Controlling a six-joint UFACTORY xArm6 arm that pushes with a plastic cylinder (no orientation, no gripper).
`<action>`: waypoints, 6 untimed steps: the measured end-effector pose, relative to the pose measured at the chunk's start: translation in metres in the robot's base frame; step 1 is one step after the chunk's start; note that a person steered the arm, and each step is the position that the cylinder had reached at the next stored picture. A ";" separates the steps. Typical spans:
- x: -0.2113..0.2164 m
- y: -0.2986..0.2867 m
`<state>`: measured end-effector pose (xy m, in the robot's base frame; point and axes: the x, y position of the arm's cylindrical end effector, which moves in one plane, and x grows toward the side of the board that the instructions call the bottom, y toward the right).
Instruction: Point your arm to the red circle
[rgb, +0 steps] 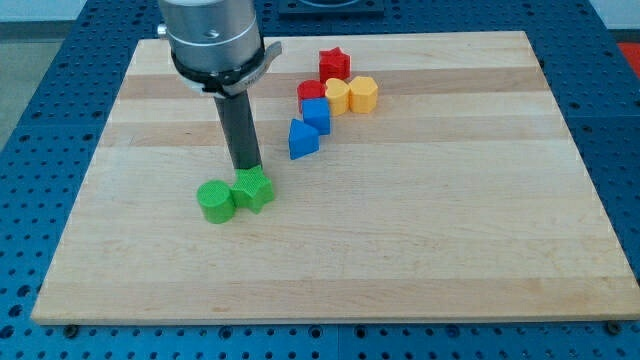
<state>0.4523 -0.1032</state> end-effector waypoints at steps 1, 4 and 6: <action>-0.003 0.000; -0.077 0.000; -0.119 0.007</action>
